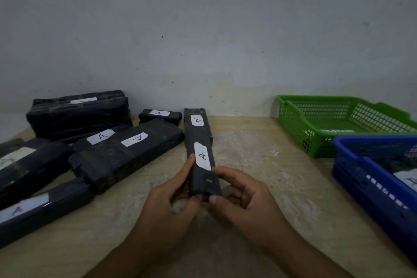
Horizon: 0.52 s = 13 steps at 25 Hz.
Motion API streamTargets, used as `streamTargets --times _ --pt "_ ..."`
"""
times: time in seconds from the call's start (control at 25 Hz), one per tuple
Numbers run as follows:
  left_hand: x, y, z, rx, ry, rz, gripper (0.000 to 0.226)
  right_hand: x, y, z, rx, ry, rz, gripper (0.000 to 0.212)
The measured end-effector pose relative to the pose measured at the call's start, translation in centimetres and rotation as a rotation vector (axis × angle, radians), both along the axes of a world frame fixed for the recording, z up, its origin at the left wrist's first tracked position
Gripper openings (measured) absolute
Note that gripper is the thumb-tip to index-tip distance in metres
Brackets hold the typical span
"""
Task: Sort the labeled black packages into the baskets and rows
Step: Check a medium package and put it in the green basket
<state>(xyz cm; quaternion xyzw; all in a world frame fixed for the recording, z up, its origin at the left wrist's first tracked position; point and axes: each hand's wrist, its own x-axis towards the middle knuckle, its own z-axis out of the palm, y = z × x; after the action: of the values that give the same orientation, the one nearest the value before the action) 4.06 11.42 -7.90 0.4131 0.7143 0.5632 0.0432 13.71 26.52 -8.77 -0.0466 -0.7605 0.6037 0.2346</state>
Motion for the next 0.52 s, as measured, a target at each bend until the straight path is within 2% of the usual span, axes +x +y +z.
streamTargets --times 0.08,0.16,0.4,0.52 --pt "-0.15 -0.04 -0.04 -0.011 0.021 0.016 0.070 0.07 -0.10 -0.50 0.039 -0.076 0.101 0.060" --pt "-0.31 -0.05 -0.07 0.003 0.018 0.007 0.065 0.13 -0.44 -0.87 0.136 -0.062 0.085 0.063" --pt "-0.17 -0.64 0.49 -0.018 0.032 -0.152 0.063 -0.02 -0.35 -0.80 0.607 0.224 -0.207 0.061" --pt "0.31 -0.47 0.70 -0.036 0.066 -0.146 0.067 -0.04 -0.09 -0.87 0.692 0.280 -0.228 0.061"
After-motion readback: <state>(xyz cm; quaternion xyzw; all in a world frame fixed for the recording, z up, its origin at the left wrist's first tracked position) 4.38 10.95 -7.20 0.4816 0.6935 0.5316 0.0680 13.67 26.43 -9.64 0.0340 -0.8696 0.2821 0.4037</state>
